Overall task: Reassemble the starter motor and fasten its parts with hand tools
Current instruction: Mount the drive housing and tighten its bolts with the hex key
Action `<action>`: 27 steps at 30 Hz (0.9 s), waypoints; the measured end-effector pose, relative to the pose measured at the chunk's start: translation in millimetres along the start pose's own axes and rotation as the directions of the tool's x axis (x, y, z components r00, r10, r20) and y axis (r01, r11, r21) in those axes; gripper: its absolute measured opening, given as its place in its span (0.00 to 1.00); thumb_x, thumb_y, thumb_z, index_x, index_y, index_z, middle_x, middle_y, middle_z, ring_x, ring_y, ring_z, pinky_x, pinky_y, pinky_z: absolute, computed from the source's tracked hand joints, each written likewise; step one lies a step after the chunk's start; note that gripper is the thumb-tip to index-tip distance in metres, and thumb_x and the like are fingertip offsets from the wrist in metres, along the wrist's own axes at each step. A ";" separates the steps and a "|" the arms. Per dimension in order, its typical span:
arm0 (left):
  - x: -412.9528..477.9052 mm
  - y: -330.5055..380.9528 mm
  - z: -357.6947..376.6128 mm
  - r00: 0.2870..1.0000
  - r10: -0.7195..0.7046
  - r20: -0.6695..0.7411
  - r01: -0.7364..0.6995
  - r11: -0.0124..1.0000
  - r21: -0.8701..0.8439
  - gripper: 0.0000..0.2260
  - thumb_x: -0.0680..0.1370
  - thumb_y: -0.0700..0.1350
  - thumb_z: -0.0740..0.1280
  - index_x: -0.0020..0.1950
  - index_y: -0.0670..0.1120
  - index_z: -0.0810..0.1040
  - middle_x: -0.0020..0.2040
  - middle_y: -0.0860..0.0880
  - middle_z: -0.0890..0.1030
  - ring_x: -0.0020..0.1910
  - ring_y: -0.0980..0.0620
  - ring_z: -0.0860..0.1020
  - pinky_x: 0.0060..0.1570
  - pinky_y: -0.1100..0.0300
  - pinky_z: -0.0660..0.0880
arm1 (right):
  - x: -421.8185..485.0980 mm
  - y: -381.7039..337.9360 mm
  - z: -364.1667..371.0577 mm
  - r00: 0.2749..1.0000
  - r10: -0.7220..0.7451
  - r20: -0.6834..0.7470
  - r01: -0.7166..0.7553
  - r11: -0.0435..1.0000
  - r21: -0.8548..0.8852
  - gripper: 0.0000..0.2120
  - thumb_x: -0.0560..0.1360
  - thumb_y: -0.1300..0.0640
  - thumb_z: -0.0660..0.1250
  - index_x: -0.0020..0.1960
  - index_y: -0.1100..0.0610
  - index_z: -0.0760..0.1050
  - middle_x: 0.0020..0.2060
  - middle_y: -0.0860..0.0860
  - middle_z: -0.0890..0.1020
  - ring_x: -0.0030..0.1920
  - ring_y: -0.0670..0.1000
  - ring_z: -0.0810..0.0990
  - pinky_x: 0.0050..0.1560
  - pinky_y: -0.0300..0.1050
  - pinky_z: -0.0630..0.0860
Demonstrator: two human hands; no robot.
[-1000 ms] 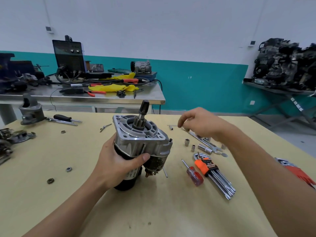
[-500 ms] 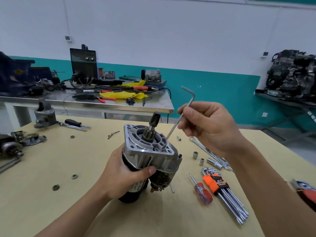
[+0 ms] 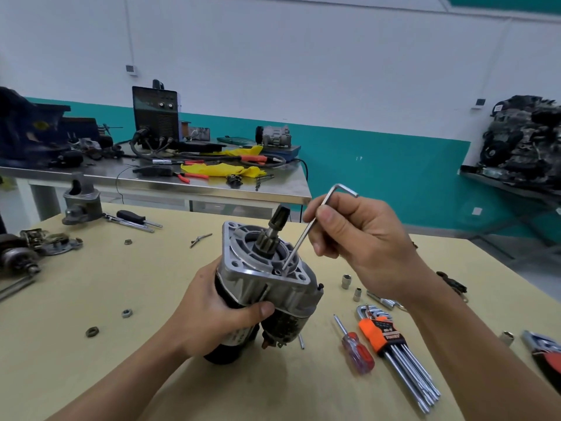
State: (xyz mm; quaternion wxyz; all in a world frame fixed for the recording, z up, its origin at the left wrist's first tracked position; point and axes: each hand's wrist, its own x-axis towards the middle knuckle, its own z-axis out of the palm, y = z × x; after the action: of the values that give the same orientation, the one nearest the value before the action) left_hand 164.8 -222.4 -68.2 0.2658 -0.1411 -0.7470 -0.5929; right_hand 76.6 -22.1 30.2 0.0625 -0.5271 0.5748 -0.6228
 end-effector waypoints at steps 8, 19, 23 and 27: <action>-1.3 -1.5 -2.2 1.000 -0.003 -0.015 0.003 1.000 -0.028 0.23 0.68 0.48 0.78 0.62 0.50 0.80 0.60 0.47 0.83 0.61 0.47 0.81 0.57 0.61 0.77 | 0.0 6.7 6.0 1.000 -0.015 0.018 0.015 0.999 0.035 0.12 0.81 0.59 0.58 0.48 0.53 0.80 0.31 0.50 0.80 0.32 0.46 0.75 0.34 0.36 0.70; 0.3 -1.2 -6.0 0.995 -0.069 0.072 0.070 0.998 -0.012 0.32 0.64 0.47 0.81 0.66 0.43 0.76 0.62 0.47 0.82 0.63 0.48 0.79 0.61 0.59 0.76 | 2.3 8.8 18.6 0.997 -0.045 -0.062 0.047 0.999 0.028 0.07 0.79 0.58 0.63 0.46 0.55 0.79 0.28 0.48 0.80 0.29 0.44 0.77 0.31 0.33 0.71; 0.8 -0.2 -3.4 0.993 -0.085 0.083 0.088 0.995 -0.036 0.30 0.65 0.43 0.81 0.65 0.42 0.77 0.61 0.47 0.83 0.62 0.48 0.80 0.59 0.62 0.76 | 1.4 10.2 21.7 0.991 -0.065 -0.118 0.069 0.997 0.032 0.07 0.76 0.54 0.67 0.40 0.47 0.81 0.27 0.47 0.79 0.27 0.44 0.76 0.31 0.33 0.72; -0.1 0.6 -2.6 0.994 -0.095 0.062 0.096 0.995 -0.016 0.27 0.66 0.44 0.80 0.63 0.43 0.79 0.59 0.50 0.84 0.60 0.51 0.81 0.56 0.66 0.76 | -0.1 11.5 24.7 0.973 -0.097 -0.211 0.094 0.995 -0.024 0.10 0.74 0.53 0.72 0.35 0.46 0.77 0.25 0.48 0.78 0.26 0.45 0.76 0.29 0.34 0.71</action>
State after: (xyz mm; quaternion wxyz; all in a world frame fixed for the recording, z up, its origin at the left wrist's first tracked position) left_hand 165.8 -224.7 -67.4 0.2126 -0.1258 -0.7549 -0.6075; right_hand 88.5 -41.9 15.8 -0.0328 -0.4854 0.5563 -0.6737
